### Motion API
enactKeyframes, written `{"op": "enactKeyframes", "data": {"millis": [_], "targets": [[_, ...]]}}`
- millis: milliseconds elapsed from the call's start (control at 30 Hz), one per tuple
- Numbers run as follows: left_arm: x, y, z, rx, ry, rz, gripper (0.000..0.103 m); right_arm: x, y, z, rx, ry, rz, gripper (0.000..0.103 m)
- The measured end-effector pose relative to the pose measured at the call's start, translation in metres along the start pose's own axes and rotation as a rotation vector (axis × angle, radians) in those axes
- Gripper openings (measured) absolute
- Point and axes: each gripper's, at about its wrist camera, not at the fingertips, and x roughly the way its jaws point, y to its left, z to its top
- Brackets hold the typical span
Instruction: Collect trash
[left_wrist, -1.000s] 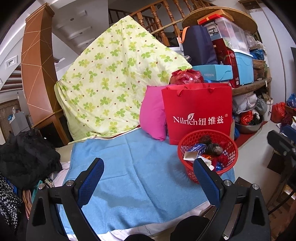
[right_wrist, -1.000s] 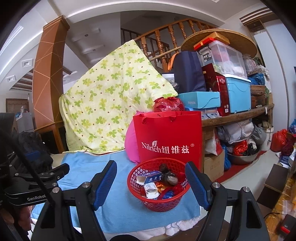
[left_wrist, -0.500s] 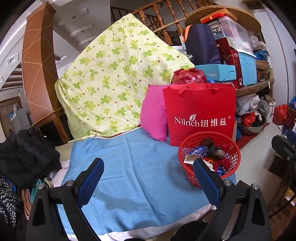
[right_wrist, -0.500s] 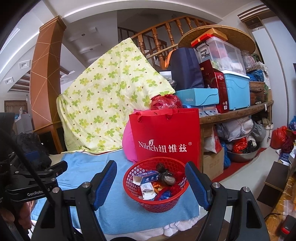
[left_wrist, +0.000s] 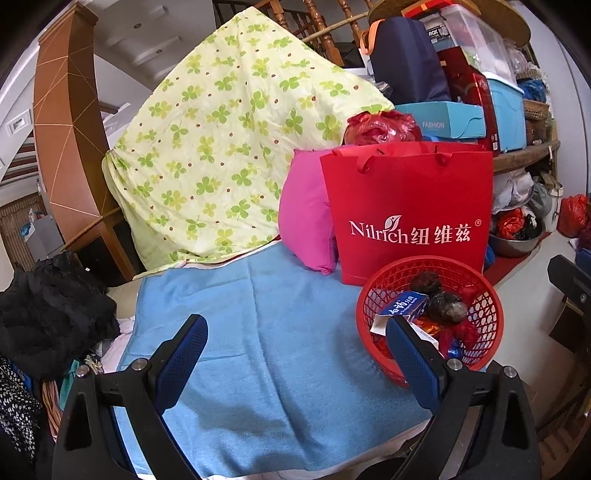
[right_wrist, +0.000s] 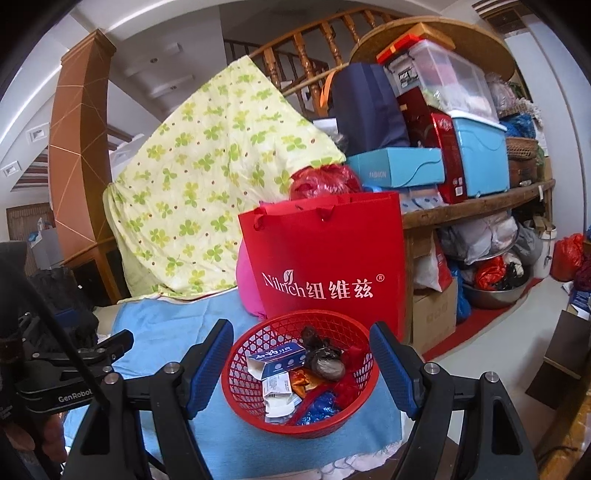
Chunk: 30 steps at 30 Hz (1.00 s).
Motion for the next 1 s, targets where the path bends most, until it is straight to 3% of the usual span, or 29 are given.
{"op": "enactKeyframes", "data": {"millis": [200, 500, 767, 1000], "targets": [[0.008, -0.008, 0.008, -0.034, -0.004, -0.012, 0.097, 0.018, -0.006, 0.006, -0.021, 0.055, 0.005, 0.079], [0.013, -0.020, 0.004, -0.021, 0.011, -0.046, 0.097, 0.011, -0.015, 0.002, -0.017, 0.073, -0.023, 0.079], [0.003, -0.002, 0.002, -0.027, -0.010, -0.037, 0.097, 0.009, 0.009, 0.002, -0.042, 0.057, 0.008, 0.079], [0.003, 0.013, 0.005, -0.029, -0.032, -0.044, 0.097, 0.012, 0.019, -0.002, -0.031, 0.060, -0.017, 0.079]]}}
